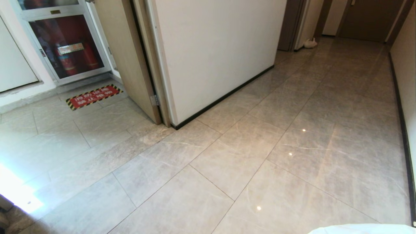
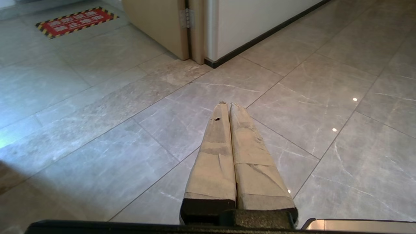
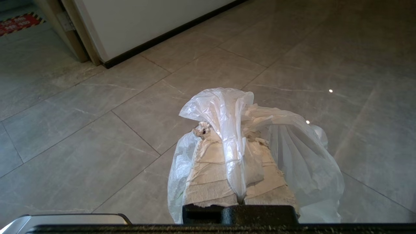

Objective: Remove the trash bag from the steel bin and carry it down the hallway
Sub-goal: Put the trash bag at the door

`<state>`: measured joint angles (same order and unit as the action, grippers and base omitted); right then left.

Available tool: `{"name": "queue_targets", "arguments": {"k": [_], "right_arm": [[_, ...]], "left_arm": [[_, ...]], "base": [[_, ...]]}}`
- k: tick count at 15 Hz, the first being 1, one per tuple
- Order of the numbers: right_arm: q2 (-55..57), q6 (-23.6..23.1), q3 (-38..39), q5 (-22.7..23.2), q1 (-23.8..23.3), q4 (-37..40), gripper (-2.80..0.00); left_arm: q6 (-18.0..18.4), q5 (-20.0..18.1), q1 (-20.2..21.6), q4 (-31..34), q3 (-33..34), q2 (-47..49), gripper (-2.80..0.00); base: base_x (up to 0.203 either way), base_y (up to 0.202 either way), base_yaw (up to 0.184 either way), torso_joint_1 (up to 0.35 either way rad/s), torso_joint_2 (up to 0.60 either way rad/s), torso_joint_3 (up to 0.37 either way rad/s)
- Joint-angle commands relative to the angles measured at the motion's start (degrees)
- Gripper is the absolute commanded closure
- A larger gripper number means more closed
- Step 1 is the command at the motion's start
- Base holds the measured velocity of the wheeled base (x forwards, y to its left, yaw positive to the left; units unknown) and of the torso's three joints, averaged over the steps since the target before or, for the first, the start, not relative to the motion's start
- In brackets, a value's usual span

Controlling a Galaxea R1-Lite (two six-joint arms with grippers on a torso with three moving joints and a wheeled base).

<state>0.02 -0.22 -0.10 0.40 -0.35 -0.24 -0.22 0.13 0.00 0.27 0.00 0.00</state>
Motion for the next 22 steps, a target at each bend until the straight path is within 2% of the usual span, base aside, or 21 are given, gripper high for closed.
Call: {"name": "queue_targets", "arguments": {"k": [1,8,22], "right_arm": [[0.0,0.0,0.0,0.0,0.0,-0.1,0.00],[0.0,0.0,0.0,0.0,0.0,0.0,0.00],[0.0,0.0,0.0,0.0,0.0,-0.1,0.00]], "left_arm": [[0.0,0.0,0.0,0.0,0.0,0.0,0.00],[-0.1,0.0,0.0,0.0,0.0,0.1,0.00],[-0.2,0.0,0.0,0.0,0.0,0.0,0.00]], "base": [[0.000,0.000,0.000,0.000,0.00,0.000],[0.000,0.000,0.000,0.000,0.00,-0.007],[0.000,0.000,0.000,0.003,0.00,-0.192]]}}
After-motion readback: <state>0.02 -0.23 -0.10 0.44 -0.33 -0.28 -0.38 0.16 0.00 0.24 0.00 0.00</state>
